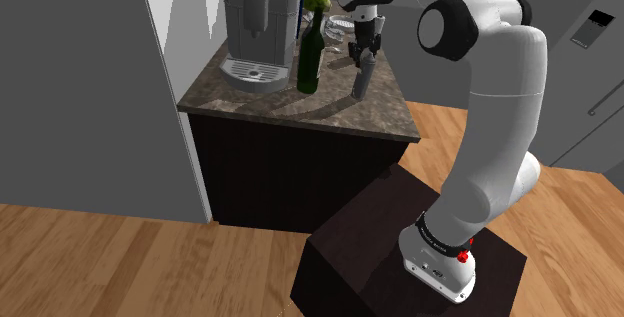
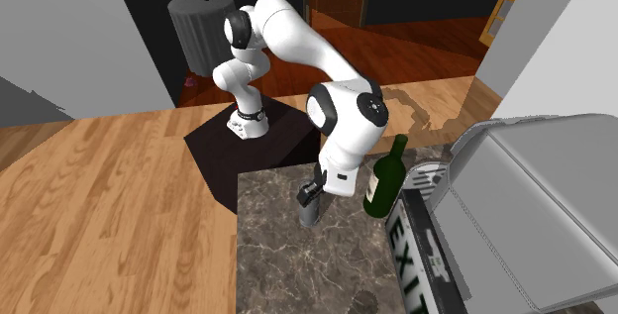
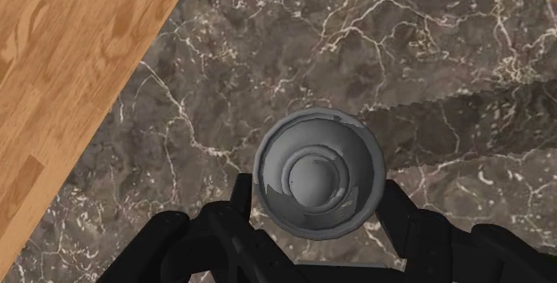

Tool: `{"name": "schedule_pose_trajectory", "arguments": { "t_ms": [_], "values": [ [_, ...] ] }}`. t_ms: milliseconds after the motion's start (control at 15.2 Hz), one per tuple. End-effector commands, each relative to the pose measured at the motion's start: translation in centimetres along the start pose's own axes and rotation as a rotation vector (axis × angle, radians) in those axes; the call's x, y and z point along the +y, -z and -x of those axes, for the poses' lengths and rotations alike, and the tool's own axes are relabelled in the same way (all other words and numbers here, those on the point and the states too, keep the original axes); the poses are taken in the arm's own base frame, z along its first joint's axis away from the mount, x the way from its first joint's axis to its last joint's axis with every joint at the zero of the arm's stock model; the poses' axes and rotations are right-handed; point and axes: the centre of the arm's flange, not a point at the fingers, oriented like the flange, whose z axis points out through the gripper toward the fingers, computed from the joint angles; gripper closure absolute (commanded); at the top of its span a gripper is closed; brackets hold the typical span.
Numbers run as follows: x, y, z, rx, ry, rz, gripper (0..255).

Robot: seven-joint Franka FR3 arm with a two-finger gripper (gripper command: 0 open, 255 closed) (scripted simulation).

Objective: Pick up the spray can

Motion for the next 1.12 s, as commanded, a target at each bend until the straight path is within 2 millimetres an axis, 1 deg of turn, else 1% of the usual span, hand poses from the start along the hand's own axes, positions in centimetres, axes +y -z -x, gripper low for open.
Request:
{"name": "schedule_pose_trajectory", "arguments": {
  "t_ms": [0, 462, 1056],
  "values": [
    [0.0, -0.1, 0.0, -0.001, 0.0, 0.0, 255],
    [0.0, -0.2, -0.1, -0.001, 0.0, 0.0, 255],
    [0.9, 4.3, 1.0, -0.001, 0.0, 0.0, 255]
  ]
}}
